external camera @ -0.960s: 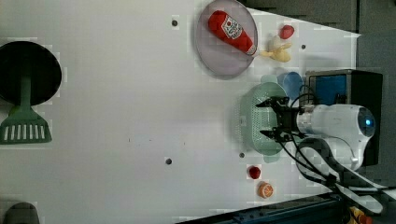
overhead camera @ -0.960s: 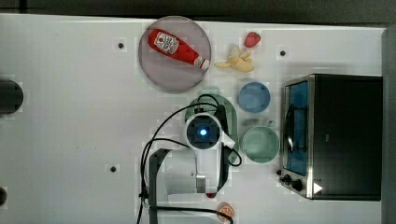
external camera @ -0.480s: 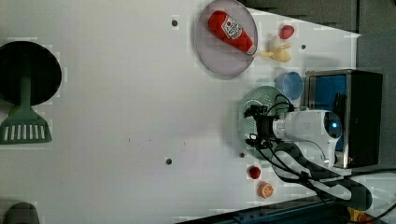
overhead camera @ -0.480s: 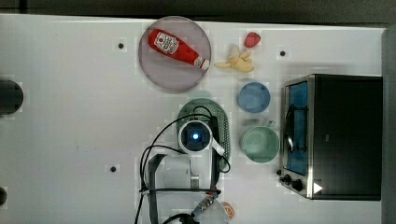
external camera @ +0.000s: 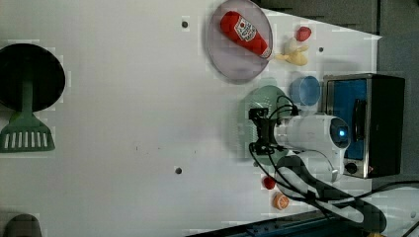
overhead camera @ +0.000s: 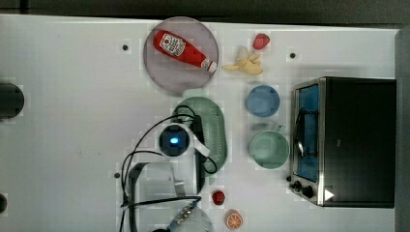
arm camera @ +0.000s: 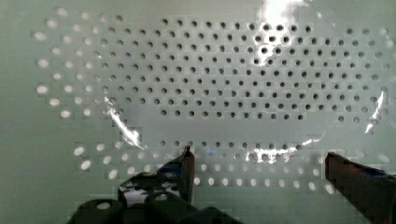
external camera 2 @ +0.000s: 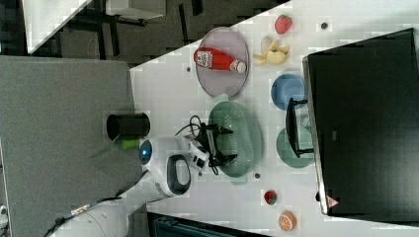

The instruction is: Drag strainer right to left.

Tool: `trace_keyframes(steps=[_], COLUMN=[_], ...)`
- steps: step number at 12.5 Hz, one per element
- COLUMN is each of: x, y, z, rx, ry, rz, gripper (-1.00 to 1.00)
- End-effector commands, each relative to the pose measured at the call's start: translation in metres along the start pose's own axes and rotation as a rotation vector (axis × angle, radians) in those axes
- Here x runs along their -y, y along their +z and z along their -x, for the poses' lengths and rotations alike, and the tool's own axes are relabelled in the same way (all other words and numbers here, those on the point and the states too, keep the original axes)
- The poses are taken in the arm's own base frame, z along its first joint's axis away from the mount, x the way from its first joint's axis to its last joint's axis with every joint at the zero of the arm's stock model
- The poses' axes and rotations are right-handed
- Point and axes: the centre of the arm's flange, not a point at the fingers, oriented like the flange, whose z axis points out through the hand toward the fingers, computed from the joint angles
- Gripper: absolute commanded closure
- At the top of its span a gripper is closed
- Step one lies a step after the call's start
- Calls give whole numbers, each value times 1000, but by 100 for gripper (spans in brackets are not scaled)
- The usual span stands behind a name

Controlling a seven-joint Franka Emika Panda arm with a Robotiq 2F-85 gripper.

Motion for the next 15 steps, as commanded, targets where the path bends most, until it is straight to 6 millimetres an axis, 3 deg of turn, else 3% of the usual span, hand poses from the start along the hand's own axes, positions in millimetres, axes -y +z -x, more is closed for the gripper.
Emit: trace_keyframes(steps=[1,8,15], x=[4,19,38], y=[-4,-4,-5], z=[33,125,202], rx=[2,25,39], ry=[111,117,127], rz=[-6,14,24], gripper=[-100,-100,-100])
